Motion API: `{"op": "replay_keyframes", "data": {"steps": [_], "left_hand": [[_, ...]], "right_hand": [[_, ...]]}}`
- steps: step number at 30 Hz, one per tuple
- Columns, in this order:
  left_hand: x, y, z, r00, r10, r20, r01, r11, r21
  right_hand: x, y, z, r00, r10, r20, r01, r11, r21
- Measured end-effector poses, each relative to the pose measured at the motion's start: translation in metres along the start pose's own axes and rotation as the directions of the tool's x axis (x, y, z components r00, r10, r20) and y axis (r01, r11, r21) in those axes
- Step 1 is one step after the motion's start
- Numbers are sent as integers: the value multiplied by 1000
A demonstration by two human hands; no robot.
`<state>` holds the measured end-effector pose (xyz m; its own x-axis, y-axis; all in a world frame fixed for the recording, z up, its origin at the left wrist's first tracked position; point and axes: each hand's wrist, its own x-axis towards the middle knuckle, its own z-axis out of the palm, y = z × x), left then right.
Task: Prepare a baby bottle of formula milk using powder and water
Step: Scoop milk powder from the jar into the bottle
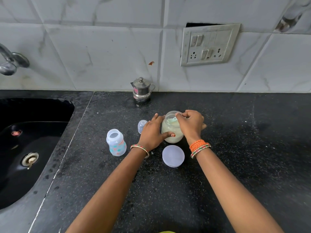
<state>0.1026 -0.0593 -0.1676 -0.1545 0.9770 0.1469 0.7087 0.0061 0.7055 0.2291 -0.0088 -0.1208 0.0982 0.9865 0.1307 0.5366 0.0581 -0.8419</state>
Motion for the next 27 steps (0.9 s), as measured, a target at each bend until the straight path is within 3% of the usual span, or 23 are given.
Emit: {"op": "replay_keyframes", "data": {"steps": [6,18,27], "left_hand": [[-2,1,1,1000,15,-25,-14,999,31],[-3,-2,1,1000,12,-25,-11,999,43],[-5,0,1,999,-11,-31,16,989,147]], "right_hand": [[2,7,-13,998,35,-52,-29,993,118],[-5,17,-24,987,-9,-160,19,998,61],[-10,22,-24,982,-141,-125,138,990,-33]]}}
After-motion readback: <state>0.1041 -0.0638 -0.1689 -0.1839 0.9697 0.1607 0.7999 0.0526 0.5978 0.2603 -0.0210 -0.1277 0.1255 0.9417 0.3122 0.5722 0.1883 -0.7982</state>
